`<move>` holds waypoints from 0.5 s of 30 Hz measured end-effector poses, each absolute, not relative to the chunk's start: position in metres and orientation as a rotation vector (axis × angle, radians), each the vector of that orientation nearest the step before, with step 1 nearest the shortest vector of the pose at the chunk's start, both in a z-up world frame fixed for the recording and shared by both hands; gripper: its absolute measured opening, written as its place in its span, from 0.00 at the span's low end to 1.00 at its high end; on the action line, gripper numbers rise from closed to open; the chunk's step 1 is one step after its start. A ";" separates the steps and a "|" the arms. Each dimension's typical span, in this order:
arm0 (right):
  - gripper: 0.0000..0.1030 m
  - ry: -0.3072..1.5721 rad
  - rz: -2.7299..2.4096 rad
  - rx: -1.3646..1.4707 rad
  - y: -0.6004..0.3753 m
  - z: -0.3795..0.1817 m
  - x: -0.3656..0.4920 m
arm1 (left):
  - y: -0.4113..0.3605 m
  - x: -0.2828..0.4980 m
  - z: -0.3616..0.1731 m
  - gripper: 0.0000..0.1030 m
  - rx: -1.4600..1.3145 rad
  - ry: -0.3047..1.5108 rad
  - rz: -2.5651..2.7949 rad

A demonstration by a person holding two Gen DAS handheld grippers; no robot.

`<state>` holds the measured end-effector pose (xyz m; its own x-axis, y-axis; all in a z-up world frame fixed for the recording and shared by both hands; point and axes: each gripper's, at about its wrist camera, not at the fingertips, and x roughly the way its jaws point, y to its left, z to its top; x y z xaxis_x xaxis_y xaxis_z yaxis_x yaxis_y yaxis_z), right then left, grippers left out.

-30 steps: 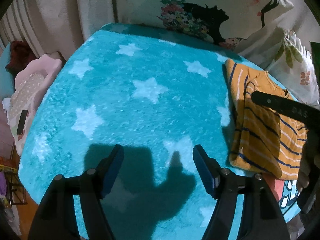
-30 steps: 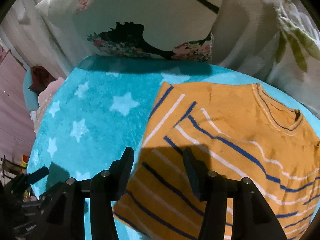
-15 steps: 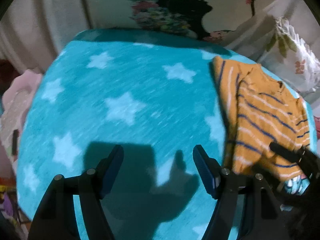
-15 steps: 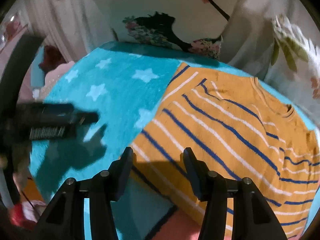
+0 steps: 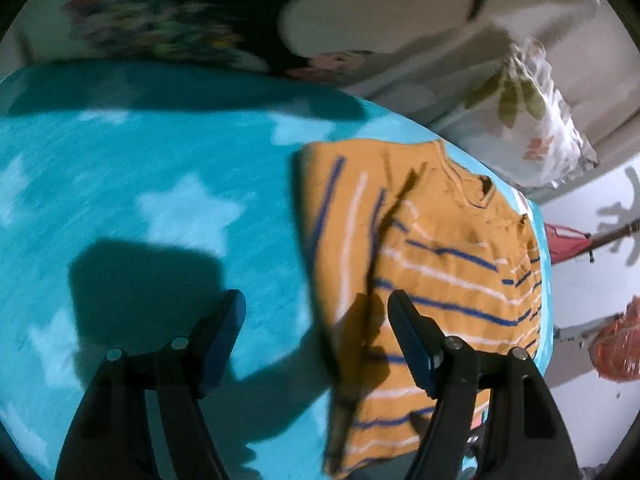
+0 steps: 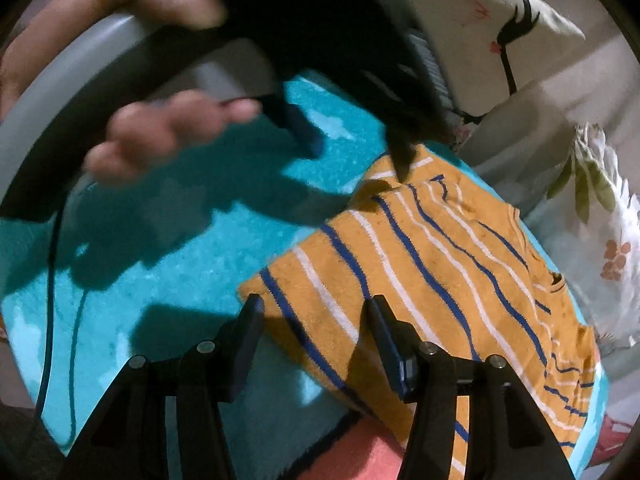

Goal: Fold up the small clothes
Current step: 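Move the left gripper to the striped sweater's side edge and grasp it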

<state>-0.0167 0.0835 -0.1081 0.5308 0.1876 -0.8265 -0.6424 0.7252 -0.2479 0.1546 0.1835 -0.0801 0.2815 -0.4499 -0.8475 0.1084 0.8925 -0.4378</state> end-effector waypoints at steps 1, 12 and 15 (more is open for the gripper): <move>0.58 0.873 0.528 -0.589 0.084 -0.109 -0.018 | 0.176 0.156 -0.083 0.73 -0.305 1.237 -0.396; 0.61 0.845 0.541 -0.572 0.084 -0.118 -0.007 | 0.140 0.172 -0.102 0.76 -0.247 1.241 -0.428; 0.61 0.854 0.541 -0.562 0.083 -0.118 -0.004 | 0.136 0.168 -0.104 0.76 -0.225 1.238 -0.430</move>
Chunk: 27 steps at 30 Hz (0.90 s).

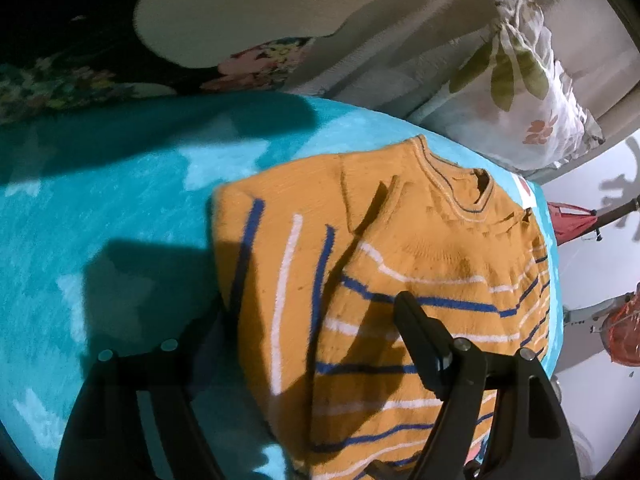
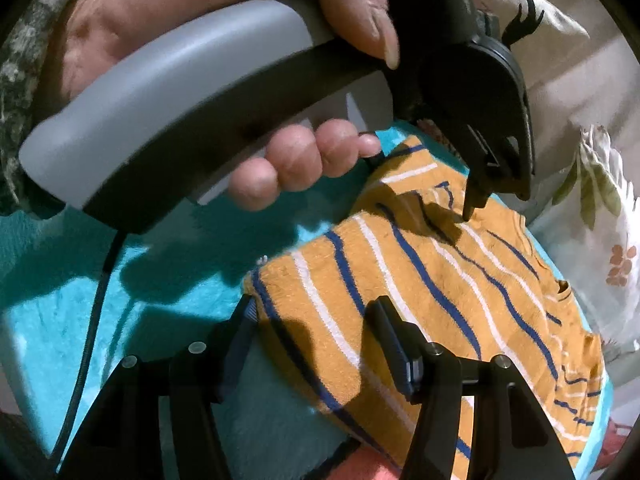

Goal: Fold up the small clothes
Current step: 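Move the left gripper to the striped sweater's side edge and grasp it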

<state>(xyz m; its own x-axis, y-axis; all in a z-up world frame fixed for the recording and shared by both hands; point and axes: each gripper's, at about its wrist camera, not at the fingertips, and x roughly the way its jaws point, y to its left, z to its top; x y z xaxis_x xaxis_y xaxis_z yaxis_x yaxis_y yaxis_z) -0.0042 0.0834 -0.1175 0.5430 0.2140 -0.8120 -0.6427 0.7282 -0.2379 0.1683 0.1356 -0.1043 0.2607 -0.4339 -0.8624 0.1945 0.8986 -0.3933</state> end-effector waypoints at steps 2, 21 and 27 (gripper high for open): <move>0.58 0.855 0.542 -0.567 0.083 -0.117 -0.002 | 0.134 0.168 -0.105 0.74 -0.213 1.235 -0.425; 0.31 0.784 0.468 -0.725 0.098 -0.125 -0.010 | 0.149 0.177 -0.107 0.27 -0.305 1.244 -0.422; 0.14 0.814 0.498 -0.573 0.074 -0.109 -0.003 | 0.147 0.167 -0.099 0.15 -0.279 1.212 -0.357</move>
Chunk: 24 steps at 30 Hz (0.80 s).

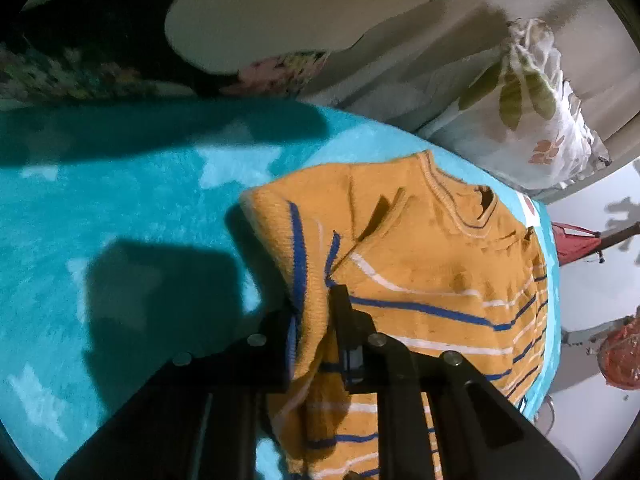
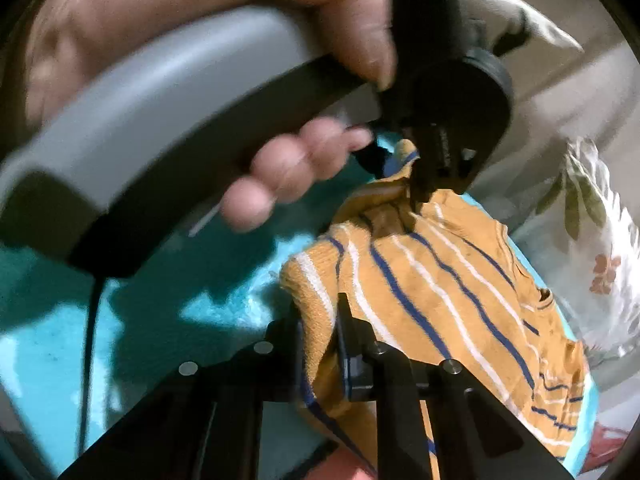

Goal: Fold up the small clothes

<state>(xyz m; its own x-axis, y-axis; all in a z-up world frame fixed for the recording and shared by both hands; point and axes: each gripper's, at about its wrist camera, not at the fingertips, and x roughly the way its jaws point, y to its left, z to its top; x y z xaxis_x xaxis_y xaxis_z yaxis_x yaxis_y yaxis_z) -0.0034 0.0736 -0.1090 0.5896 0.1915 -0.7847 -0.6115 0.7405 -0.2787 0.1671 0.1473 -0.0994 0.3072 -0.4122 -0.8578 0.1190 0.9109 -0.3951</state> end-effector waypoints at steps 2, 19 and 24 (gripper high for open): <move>0.14 0.784 0.514 -0.543 0.063 -0.097 -0.008 | 0.140 0.160 -0.084 0.13 -0.269 1.184 -0.333; 0.13 0.762 0.323 -0.153 -0.235 -0.036 -0.024 | -0.140 0.139 0.004 0.12 -0.107 1.073 -0.484; 0.22 0.976 0.312 0.019 -0.310 -0.092 -0.010 | -0.196 0.135 -0.039 0.12 -0.062 1.174 -0.454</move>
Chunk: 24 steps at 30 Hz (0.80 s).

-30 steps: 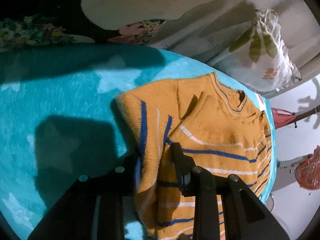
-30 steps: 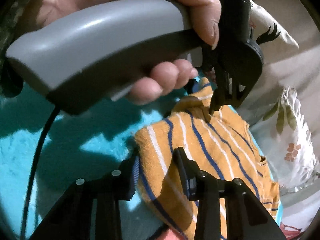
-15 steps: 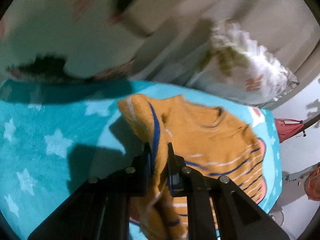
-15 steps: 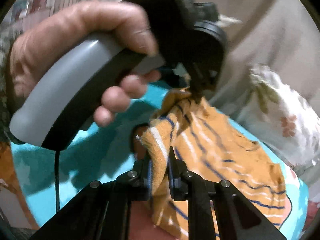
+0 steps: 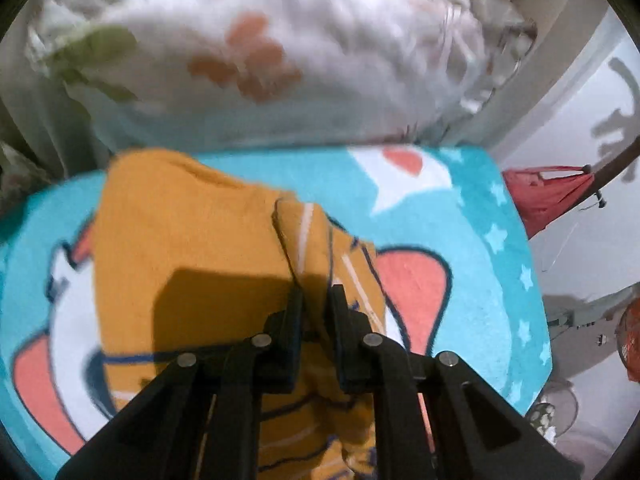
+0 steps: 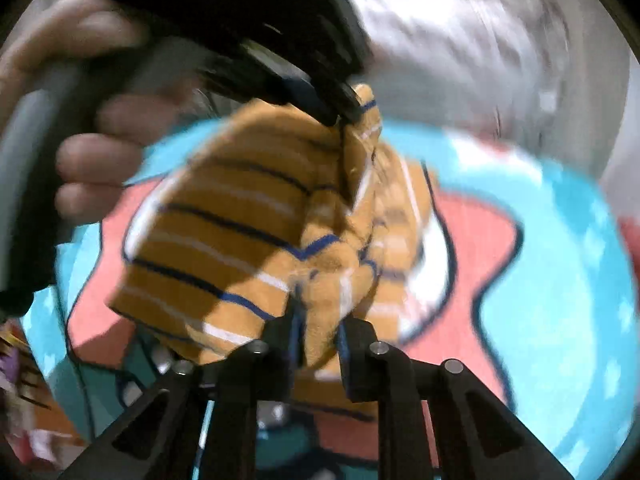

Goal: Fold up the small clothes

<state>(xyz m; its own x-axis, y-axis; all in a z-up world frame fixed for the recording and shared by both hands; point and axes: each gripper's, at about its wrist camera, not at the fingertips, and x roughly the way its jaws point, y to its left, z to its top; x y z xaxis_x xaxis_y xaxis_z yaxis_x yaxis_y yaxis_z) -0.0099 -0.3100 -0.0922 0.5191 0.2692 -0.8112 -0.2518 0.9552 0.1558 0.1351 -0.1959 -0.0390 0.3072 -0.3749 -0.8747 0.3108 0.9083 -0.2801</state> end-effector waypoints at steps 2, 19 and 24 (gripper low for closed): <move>0.31 0.991 0.334 0.126 -0.335 -0.093 -0.013 | -0.187 0.126 -0.036 0.14 -0.121 1.176 -0.469; 0.13 1.078 0.528 0.440 -0.357 -0.093 0.091 | -0.036 0.030 -0.037 0.52 -0.189 1.107 -0.029; 0.07 1.109 0.431 0.415 -0.381 -0.100 0.096 | -0.031 0.018 -0.054 0.52 -0.229 1.125 -0.009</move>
<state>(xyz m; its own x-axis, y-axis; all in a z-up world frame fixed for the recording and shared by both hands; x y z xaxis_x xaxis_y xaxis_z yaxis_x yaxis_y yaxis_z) 0.0959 -0.3815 -0.1003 0.3812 0.5273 -0.7593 -0.1246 0.8432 0.5230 0.0177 -0.0306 -0.0541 0.4335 -0.1223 -0.8928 -0.1085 0.9764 -0.1865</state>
